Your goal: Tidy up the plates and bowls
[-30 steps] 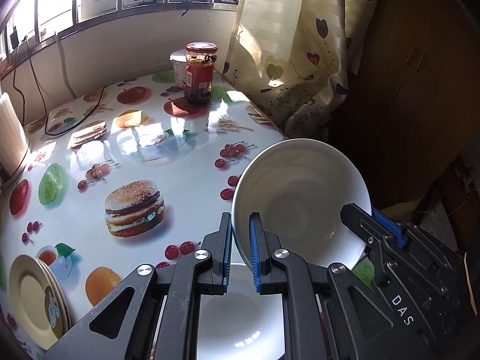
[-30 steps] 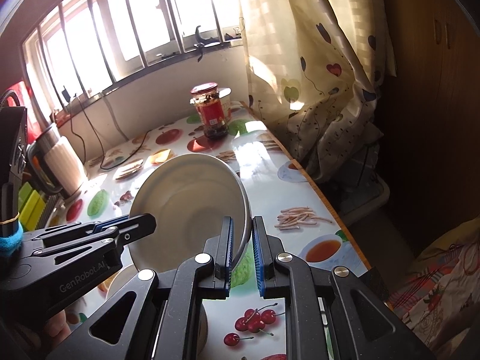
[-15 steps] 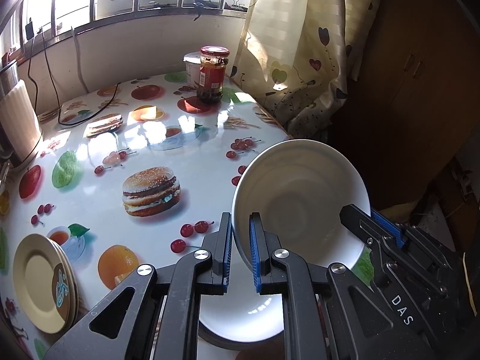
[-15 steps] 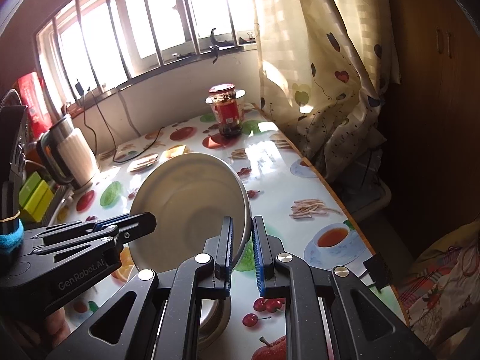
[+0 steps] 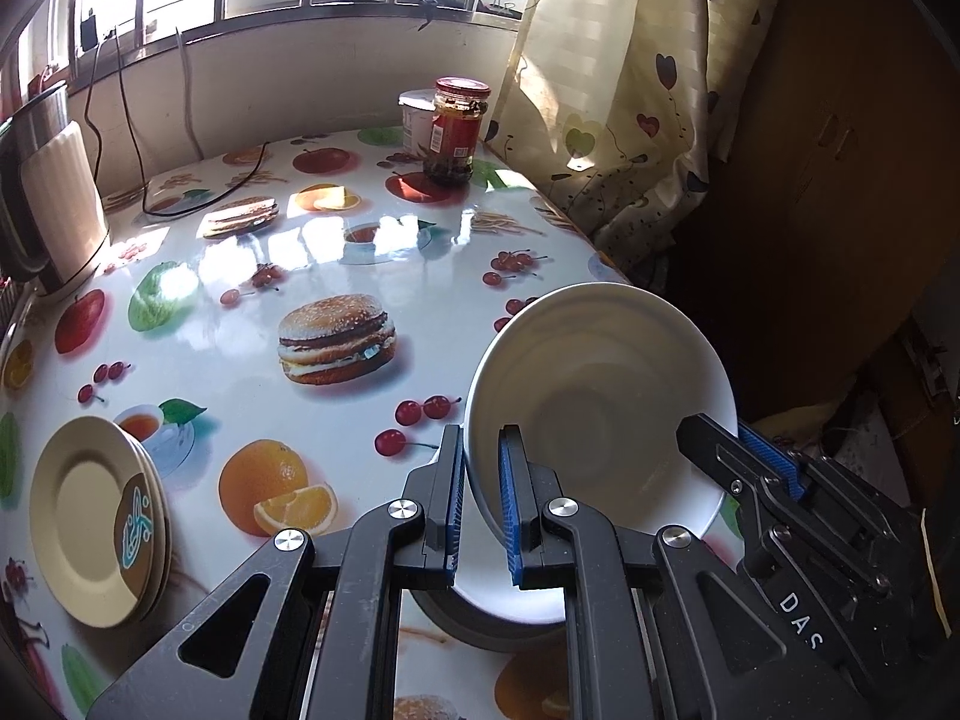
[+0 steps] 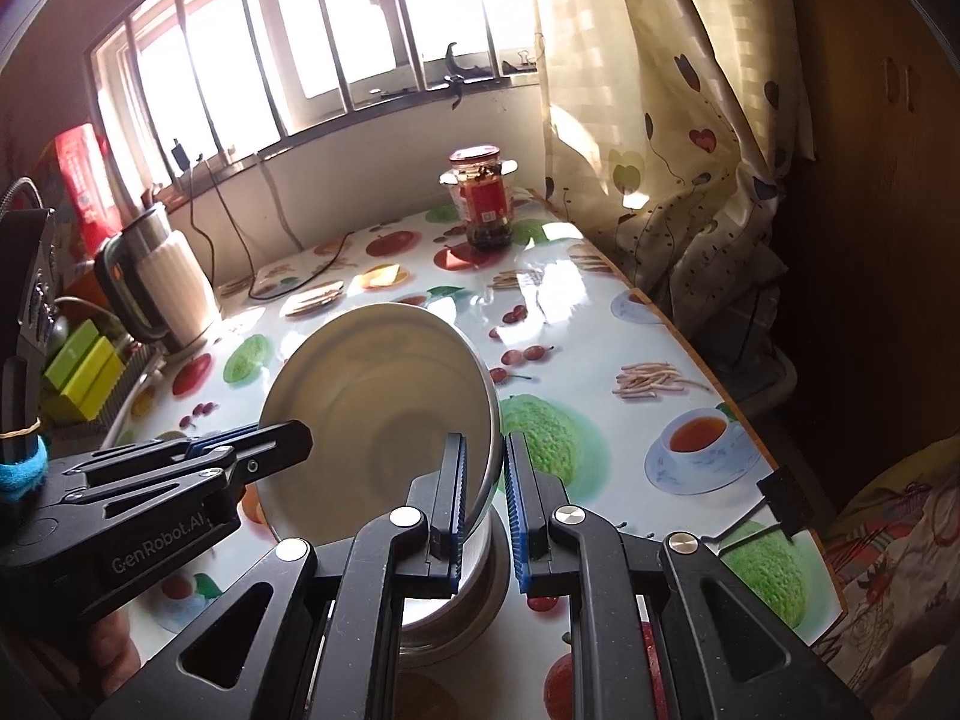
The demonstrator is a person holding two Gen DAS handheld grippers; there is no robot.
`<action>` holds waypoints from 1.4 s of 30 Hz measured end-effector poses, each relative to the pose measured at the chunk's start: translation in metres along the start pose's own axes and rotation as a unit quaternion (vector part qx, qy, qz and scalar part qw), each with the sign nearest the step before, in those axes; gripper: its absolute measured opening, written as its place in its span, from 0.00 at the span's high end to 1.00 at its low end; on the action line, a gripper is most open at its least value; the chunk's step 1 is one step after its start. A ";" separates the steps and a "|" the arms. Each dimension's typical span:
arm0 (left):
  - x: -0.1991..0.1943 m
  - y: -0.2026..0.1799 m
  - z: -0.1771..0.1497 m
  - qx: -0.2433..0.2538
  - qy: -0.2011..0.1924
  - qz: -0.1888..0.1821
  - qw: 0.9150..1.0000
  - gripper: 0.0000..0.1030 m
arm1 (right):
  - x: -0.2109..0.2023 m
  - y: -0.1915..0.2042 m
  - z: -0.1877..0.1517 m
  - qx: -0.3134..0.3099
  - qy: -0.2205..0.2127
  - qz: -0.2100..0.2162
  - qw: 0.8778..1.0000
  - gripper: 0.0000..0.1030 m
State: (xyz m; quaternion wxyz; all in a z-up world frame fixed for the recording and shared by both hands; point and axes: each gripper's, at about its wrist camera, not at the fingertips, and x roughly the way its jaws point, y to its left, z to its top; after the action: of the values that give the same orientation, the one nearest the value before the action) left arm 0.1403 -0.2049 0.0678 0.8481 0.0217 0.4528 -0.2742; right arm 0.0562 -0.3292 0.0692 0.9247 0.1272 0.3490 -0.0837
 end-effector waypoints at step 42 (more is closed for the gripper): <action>0.018 0.021 -0.026 -0.028 0.038 -0.001 0.999 0.89 | 0.021 0.008 -0.023 0.003 0.042 0.009 0.999 0.87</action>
State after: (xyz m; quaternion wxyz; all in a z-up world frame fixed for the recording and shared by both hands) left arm 0.1388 -0.1876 0.0342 0.8304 0.0077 0.4923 -0.2608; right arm 0.0593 -0.3159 0.0395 0.9096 0.1368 0.3858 -0.0711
